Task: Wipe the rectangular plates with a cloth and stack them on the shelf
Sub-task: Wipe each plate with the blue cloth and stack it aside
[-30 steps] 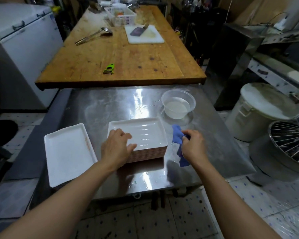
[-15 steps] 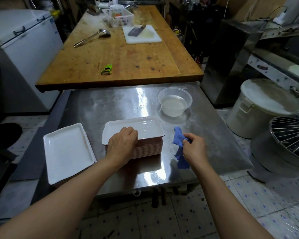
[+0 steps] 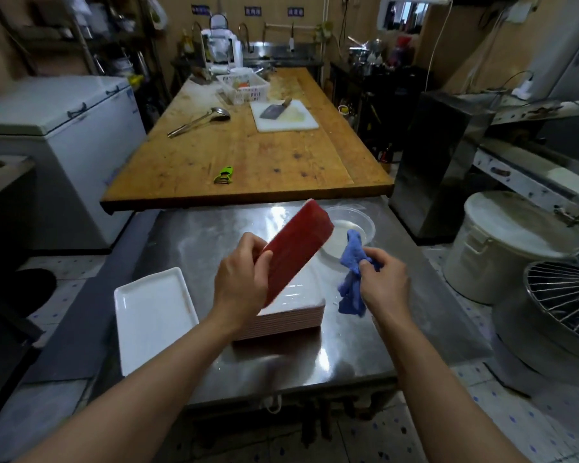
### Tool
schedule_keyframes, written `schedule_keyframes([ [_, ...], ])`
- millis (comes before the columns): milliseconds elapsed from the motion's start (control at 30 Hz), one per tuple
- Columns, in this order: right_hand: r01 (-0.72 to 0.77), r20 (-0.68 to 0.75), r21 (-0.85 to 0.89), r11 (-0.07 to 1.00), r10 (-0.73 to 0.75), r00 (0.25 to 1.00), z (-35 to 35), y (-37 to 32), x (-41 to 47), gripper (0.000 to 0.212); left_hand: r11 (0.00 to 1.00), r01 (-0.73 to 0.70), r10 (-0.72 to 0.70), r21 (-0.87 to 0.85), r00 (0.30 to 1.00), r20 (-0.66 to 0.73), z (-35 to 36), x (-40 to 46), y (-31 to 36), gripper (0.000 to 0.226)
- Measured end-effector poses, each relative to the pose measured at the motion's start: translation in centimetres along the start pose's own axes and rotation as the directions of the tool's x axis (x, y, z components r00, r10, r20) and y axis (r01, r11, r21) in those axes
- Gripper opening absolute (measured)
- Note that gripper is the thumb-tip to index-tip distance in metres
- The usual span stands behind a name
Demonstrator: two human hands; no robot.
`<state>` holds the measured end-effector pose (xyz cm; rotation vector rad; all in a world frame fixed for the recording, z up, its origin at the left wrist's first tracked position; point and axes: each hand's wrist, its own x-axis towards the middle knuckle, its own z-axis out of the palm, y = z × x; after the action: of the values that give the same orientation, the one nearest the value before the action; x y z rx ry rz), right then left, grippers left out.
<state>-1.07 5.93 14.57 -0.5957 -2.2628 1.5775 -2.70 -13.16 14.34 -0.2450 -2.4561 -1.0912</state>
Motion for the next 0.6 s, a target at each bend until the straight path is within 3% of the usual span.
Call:
schedule_keyframes([
  [67,0.107,-0.019,0.061,0.992,-0.106,0.994,-0.1,-2.1,-0.7,0.024,0.963,0.162,-0.163,-0.214,0.987,0.017,-1.3,0.5,0.6,0.011],
  [200,0.308,-0.042,0.021,0.951,-0.307,0.951,0.4,-5.1,-1.6,0.023,0.739,0.409,-0.392,-0.535,0.907,0.152,-2.8,0.6,1.0,0.017],
  [367,0.513,-0.063,-0.064,0.856,-0.517,0.854,1.7,-8.0,-2.6,0.025,0.588,0.462,-0.47,-0.664,0.863,0.184,-5.0,0.4,1.8,0.019],
  [500,0.665,-0.064,-0.095,0.741,-0.671,0.739,3.2,-11.6,-2.8,0.024,0.579,0.446,-0.459,-0.683,0.87,0.179,-6.3,0.6,2.1,0.019],
  [600,0.744,0.044,-0.137,0.654,-0.746,0.664,4.9,-13.6,-2.9,0.035,0.596,0.417,-0.435,-0.686,0.886,0.16,-7.0,1.0,2.5,0.018],
])
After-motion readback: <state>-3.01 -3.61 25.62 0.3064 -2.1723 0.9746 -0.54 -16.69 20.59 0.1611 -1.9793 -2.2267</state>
